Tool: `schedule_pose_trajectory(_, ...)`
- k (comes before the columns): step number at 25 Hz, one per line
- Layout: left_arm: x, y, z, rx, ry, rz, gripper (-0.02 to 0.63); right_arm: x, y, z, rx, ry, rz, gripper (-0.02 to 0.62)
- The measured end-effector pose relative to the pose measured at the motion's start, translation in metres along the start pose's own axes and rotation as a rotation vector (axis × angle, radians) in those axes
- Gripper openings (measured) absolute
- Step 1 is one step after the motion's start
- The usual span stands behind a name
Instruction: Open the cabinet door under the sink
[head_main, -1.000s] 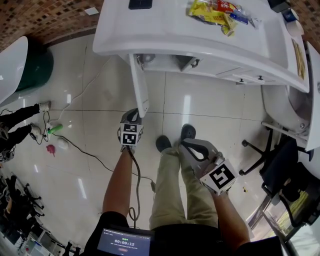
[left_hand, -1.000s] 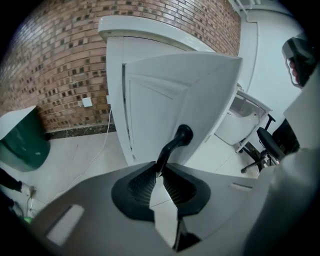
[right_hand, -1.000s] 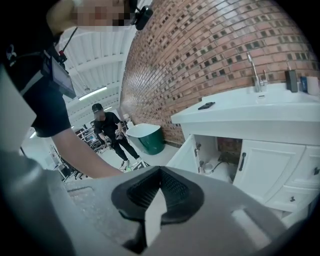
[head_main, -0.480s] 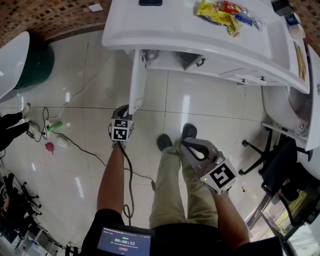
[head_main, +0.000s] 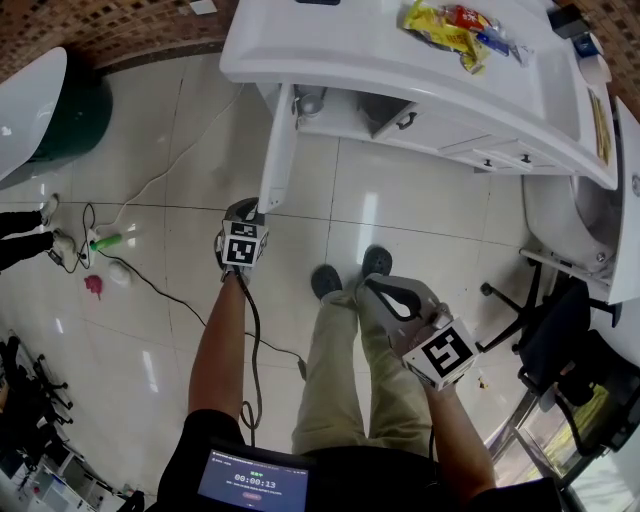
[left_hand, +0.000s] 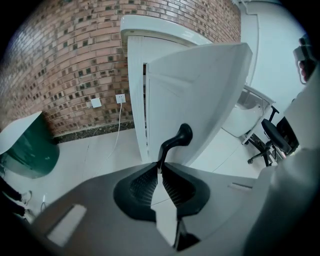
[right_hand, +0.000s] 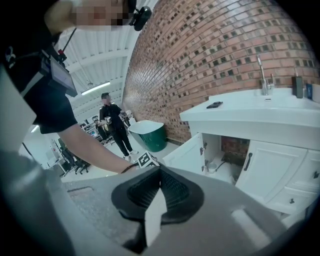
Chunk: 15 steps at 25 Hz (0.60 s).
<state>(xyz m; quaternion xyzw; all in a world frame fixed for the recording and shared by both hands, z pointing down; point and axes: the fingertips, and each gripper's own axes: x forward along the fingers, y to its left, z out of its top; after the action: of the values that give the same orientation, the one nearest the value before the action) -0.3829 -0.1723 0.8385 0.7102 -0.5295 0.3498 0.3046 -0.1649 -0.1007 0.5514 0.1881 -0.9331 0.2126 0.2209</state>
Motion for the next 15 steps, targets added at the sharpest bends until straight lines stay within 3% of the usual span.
schedule_pose_trajectory(8, -0.029, -0.006, -0.014, -0.063, -0.004, 0.043, 0.014, -0.029, 0.011, -0.009, -0.001, -0.016, -0.031, -0.008)
schedule_pose_trajectory(15, -0.083, -0.036, -0.027, -0.099, -0.095, 0.045, 0.014, -0.064, 0.033, -0.021, -0.006, -0.039, -0.037, -0.008)
